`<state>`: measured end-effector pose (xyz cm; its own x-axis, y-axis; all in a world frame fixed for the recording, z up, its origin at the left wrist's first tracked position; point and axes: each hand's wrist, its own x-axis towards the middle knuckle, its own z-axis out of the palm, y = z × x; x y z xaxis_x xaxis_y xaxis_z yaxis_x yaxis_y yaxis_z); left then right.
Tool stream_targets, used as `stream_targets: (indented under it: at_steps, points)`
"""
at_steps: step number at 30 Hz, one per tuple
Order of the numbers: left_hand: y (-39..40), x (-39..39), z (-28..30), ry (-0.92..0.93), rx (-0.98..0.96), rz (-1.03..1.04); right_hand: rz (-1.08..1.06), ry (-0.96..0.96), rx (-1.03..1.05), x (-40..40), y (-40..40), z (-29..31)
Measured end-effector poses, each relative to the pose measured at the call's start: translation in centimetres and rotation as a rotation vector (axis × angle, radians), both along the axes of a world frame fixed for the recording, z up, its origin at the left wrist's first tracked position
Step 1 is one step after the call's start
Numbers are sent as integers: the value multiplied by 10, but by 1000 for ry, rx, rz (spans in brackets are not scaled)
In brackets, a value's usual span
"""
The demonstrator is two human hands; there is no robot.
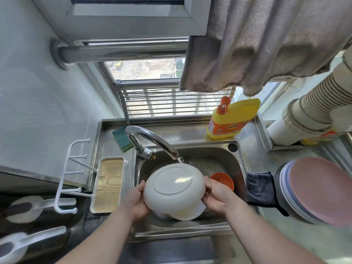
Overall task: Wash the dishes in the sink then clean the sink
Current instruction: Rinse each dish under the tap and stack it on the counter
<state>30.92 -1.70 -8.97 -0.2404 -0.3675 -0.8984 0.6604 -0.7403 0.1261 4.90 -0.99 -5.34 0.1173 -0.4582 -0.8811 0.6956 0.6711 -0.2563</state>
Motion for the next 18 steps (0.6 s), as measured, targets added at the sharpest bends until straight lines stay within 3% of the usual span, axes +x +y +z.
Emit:
stream_targets:
  at_steps: [4,10,18]
  points:
    - [0,3,0,-106,15,69,-91,-71,21,9,7,-4]
    - [9,-6,-12,-178,121,283,99,-120,-74,39,25,-2]
    - [32,-34,-13,-142,249,328,159,121,-171,71,20,2]
